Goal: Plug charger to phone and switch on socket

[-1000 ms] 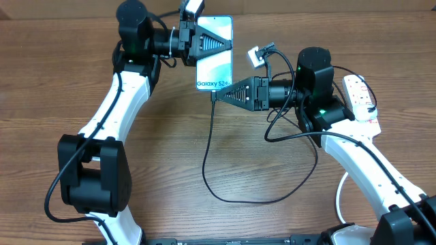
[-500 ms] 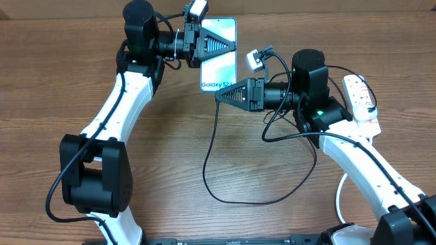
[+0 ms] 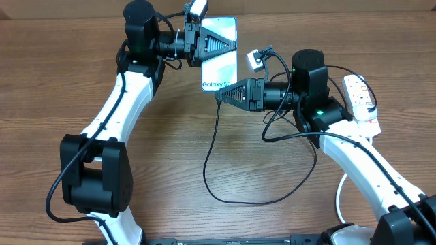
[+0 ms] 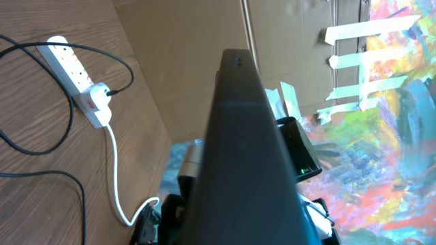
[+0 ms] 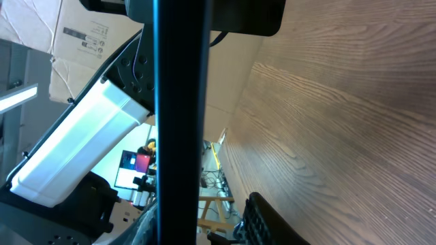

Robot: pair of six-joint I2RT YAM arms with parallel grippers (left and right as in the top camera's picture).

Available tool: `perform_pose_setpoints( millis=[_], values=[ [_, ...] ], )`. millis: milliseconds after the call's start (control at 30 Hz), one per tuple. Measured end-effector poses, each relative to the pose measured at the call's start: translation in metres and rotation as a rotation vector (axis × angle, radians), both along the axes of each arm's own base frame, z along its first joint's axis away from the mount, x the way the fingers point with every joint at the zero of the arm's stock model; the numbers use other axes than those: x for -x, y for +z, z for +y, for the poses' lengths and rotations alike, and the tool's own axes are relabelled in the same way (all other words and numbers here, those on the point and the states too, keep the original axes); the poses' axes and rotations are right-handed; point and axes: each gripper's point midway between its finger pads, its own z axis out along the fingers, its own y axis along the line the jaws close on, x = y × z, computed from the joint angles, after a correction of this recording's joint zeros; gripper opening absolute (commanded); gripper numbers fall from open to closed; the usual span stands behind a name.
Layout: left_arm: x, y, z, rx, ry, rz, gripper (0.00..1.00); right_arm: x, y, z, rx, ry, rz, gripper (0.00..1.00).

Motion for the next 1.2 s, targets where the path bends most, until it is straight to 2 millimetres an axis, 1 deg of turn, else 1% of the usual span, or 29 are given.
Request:
perform_pose_setpoints(
  millis=[33, 167, 267, 333, 400, 1000, 1033, 1133, 1200],
  values=[
    [0.0001, 0.0002, 0.0000, 0.000, 0.000, -0.002, 0.04, 0.0001, 0.0002, 0.0000, -0.001, 0.001, -0.001, 0.17],
    [-0.0004, -0.0001, 0.0000, 0.001, 0.002, -0.018, 0.04, 0.0007, 0.0009, 0.0004, -0.003, 0.005, -0.005, 0.16],
    [-0.0004, 0.0001, 0.0000, 0.002, 0.003, -0.022, 0.04, 0.0014, 0.0011, 0.0005, -0.004, 0.009, -0.004, 0.16],
    [-0.0005, -0.0001, 0.0000, 0.001, 0.003, -0.021, 0.04, 0.0019, 0.0013, 0.0006, -0.005, 0.012, -0.003, 0.19],
    [-0.0004, -0.0001, 0.0000, 0.001, 0.002, -0.021, 0.04, 0.0022, 0.0012, 0.0006, -0.005, 0.014, -0.003, 0.19],
    [-0.0004, 0.0000, 0.0000, 0.001, 0.003, -0.020, 0.04, 0.0058, 0.0019, 0.0011, -0.011, 0.034, 0.003, 0.19],
    [-0.0004, 0.0000, 0.0000, 0.001, 0.003, -0.020, 0.04, 0.0061, 0.0020, 0.0011, -0.012, 0.035, 0.003, 0.17],
    [-0.0004, 0.0000, -0.0002, 0.001, 0.003, -0.020, 0.04, 0.0064, 0.0021, 0.0012, -0.013, 0.037, 0.006, 0.04],
    [0.0001, -0.0002, -0.0011, 0.001, 0.000, -0.020, 0.04, 0.0076, 0.0030, 0.0014, -0.016, 0.045, 0.003, 0.04]
  ],
)
